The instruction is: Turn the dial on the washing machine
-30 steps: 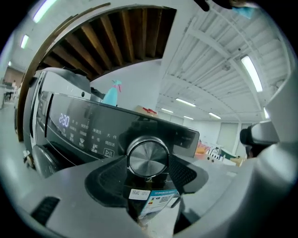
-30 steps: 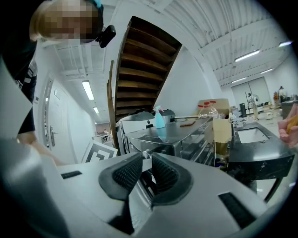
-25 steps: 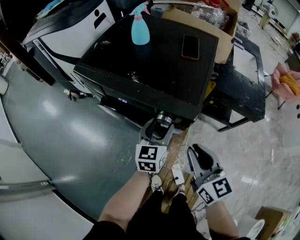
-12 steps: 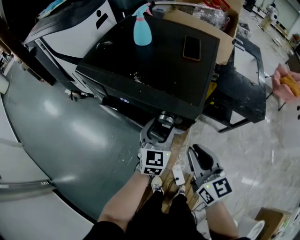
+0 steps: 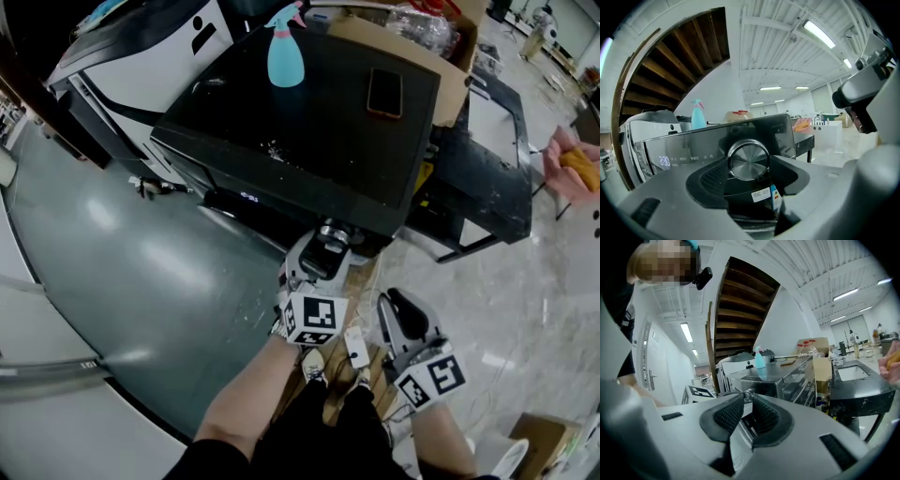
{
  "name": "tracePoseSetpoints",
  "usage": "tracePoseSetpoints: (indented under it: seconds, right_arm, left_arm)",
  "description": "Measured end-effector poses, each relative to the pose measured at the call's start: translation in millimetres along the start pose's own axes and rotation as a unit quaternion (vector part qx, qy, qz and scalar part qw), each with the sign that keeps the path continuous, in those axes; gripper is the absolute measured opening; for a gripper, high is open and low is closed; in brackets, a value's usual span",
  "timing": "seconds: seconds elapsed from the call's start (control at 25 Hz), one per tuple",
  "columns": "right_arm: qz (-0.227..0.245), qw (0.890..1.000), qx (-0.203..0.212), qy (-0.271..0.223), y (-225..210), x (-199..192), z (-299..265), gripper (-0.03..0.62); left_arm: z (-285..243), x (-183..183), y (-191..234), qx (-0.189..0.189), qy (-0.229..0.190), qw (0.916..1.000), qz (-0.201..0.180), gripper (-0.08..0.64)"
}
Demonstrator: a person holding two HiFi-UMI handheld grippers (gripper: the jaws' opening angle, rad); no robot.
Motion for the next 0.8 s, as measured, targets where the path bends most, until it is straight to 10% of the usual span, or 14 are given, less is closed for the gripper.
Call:
tracePoseSetpoints:
  seconds: [0.44, 0.8]
  right_arm:
    - [-0.002, 1.000, -0.003, 0.000, 3, -2, -1, 0.052]
    - [-0.008, 1.000, -0.004, -0.001, 3, -2, -2, 0.052]
  left_arm:
    - [0, -5, 14, -0.044, -0.011, 0.9809, 0.189, 0.270]
    - [5, -3, 11, -0.034, -0.017, 0.9917, 0.123, 0.272]
Point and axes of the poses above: the fingertips, and each gripper's own axes: z backward along the fingers, y to its left, x out of its top, the point moved 10 cm from there along z, backward along the fingers, and after that the axes turned 6 degrees about -z, right-handed, at the moved point
